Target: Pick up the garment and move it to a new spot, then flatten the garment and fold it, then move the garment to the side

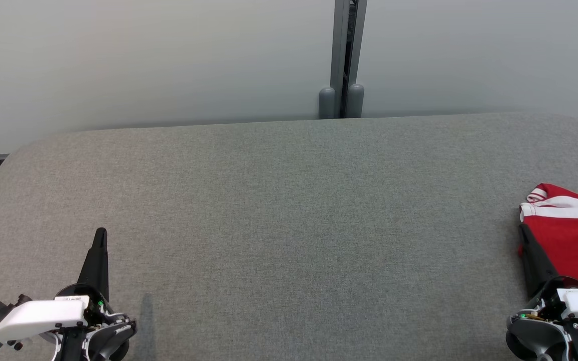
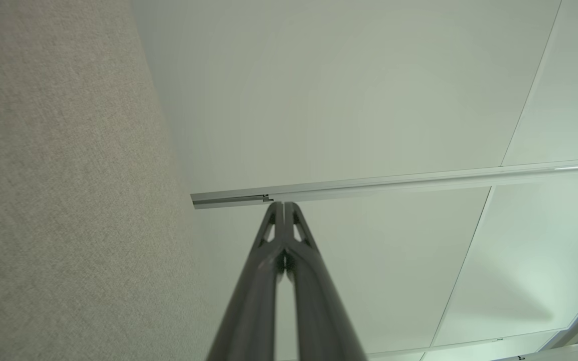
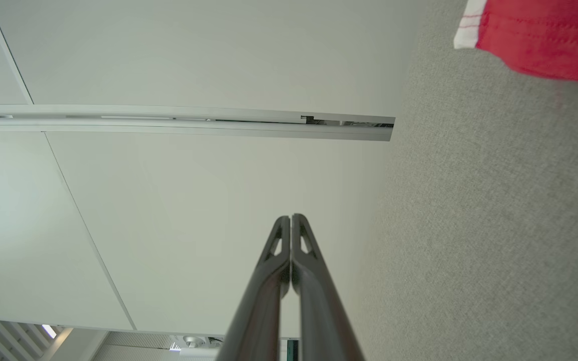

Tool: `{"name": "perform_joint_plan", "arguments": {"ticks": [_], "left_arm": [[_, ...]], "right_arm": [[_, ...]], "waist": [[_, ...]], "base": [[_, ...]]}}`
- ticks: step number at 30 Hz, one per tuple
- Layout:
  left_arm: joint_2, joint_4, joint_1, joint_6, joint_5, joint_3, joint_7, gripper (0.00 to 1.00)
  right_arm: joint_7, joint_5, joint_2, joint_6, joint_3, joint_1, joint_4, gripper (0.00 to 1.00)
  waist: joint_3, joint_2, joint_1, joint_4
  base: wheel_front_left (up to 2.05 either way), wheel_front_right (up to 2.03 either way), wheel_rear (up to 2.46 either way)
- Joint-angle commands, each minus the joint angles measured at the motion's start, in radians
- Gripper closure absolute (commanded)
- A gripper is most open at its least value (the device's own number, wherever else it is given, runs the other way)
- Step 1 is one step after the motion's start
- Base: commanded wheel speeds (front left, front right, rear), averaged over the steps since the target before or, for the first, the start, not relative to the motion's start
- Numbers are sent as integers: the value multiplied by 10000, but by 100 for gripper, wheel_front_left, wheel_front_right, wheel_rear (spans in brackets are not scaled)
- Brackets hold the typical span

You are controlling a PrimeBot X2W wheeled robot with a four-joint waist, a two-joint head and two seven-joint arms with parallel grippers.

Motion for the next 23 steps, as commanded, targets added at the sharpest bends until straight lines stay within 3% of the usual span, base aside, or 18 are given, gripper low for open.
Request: {"name": "perform_joint_plan", "arguments": {"ticks": [1, 23], "left_arm": [[57, -30, -145, -40, -14, 36, 31, 100], [57, -30, -145, -40, -14, 36, 31, 100]], "right_arm": [[33, 24, -93, 0, -14, 85, -36, 100], [32, 24, -92, 0, -13, 86, -36, 100]], "waist": [[0, -1, 0, 0], [0, -1, 0, 0]], "base": [[0, 0, 0], [0, 0, 0]]}}
